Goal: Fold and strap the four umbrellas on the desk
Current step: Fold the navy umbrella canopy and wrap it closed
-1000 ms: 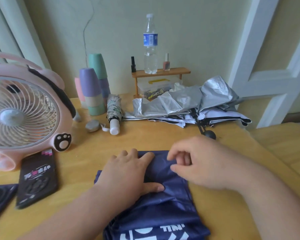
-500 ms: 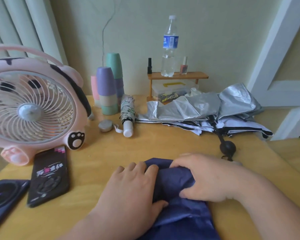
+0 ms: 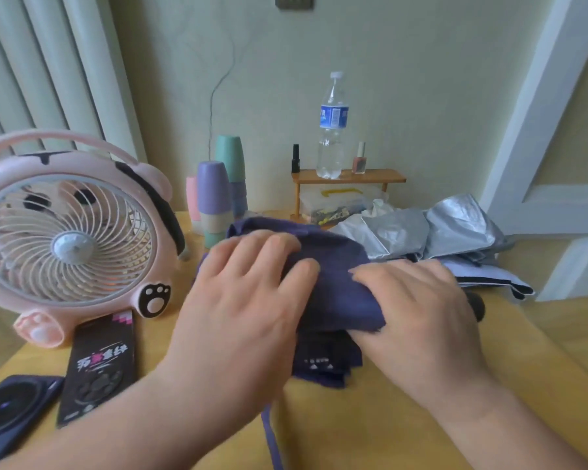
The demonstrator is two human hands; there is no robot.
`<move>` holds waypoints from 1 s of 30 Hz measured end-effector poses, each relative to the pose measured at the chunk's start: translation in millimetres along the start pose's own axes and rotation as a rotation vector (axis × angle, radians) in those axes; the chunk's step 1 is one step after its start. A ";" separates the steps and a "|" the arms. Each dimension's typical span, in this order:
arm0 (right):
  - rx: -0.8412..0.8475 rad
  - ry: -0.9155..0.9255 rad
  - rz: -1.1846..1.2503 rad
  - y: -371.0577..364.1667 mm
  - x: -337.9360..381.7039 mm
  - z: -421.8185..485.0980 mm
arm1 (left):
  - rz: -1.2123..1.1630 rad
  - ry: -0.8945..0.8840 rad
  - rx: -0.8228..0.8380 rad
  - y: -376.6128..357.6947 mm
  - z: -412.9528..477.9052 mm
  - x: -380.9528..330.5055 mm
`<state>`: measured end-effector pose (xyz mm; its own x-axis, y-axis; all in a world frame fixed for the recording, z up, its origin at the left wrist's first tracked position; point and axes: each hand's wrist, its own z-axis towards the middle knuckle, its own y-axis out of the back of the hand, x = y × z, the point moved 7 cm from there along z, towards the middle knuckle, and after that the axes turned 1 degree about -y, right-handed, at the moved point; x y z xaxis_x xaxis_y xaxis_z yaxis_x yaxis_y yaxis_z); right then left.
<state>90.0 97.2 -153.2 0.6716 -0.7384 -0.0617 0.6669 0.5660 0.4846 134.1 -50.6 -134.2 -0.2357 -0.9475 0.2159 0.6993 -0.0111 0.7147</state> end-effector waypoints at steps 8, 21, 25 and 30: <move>-0.112 0.007 -0.082 -5.4 -10.6 -8.2 | -0.081 -0.044 -0.226 -1.4 -18.1 1.8; 0.541 0.105 -0.116 -66.5 9.1 -66.1 | -0.491 0.248 0.190 -85.1 -78.0 33.9; 0.468 0.180 -0.031 -59.3 24.1 -68.0 | -0.723 0.601 0.128 -82.9 -77.4 67.4; 0.446 0.307 0.077 -50.8 45.1 -70.2 | -0.832 0.720 0.646 -88.6 -64.3 80.8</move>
<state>109.1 60.8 -241.8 0.8213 -0.5217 -0.2309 0.4548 0.3545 0.8170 96.5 -146.7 -222.9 0.1166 -0.6903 -0.7140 0.0157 -0.7175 0.6963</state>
